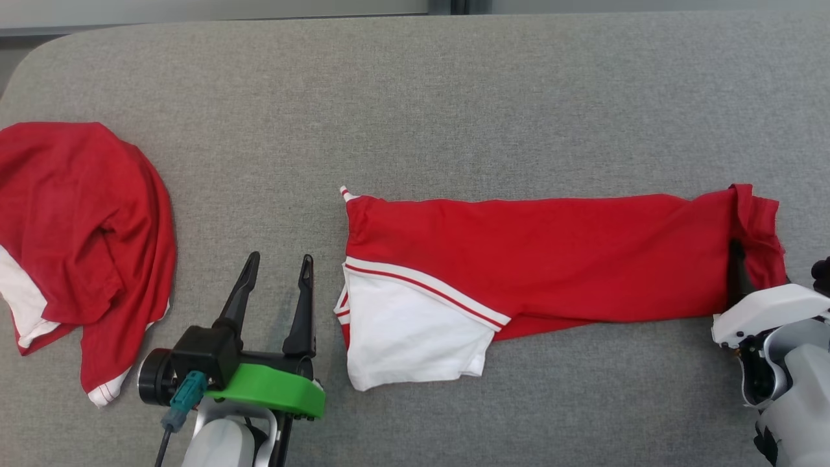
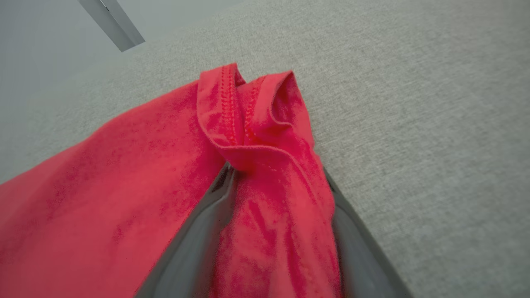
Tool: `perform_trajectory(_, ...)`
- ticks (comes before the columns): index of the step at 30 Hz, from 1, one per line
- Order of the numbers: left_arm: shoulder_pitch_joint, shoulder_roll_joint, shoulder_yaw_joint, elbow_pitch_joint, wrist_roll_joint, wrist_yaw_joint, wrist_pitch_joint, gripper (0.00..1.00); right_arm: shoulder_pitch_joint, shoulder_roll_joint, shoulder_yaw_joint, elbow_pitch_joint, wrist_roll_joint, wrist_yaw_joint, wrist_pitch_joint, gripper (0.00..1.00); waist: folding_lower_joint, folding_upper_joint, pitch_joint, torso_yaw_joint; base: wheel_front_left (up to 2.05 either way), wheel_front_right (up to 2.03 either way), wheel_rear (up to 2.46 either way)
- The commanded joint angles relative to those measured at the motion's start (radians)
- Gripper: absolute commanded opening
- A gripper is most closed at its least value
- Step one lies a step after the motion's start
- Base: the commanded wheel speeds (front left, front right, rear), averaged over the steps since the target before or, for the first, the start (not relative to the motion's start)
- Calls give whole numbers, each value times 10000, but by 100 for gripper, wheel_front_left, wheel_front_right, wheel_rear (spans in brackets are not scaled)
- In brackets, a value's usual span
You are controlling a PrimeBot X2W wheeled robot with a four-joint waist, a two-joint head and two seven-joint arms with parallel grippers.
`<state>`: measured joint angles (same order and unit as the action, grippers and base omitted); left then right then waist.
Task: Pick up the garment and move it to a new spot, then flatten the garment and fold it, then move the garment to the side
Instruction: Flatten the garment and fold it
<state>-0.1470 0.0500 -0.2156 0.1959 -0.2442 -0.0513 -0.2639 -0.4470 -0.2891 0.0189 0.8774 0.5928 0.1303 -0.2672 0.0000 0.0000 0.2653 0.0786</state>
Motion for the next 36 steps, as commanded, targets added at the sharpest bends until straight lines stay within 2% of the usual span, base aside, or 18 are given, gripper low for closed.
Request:
perform_trajectory(1, -148, 15, 46, 28, -15, 90, -3, 100, 94, 99, 211, 38, 116, 7, 52, 0, 0, 0, -89, -66, 0, 0, 0)
perform_trajectory(10, -16, 15, 118, 89, -104, 69, -3, 100, 356, -706, -472, -61, 572, -5, 26, 0, 0, 0, -466, -342, 0, 0, 0)
perform_trajectory(15, 83, 14, 114, 94, -187, 84, -3, 100, 505, -1260, -1486, 218, 220, -3, 17, 0, 0, 0, -606, -411, 0, 0, 0)
perform_trajectory(20, 203, 14, 177, 116, -314, 119, -3, 100, 597, -1303, -2024, 8, -340, -2, 16, 0, 0, 0, -856, -479, 0, 0, 0)
perform_trajectory(26, 398, 14, 223, 88, -450, 155, -3, 100, 630, -625, -1532, -978, -855, 4, 16, 0, 0, 0, -1260, -503, 0, 0, 0)
perform_trajectory(36, 873, 16, 574, -6, -579, 186, -3, 100, 595, 1195, 963, -3251, -593, 4, 328, 0, 0, 0, -1838, -253, 0, 0, 0)
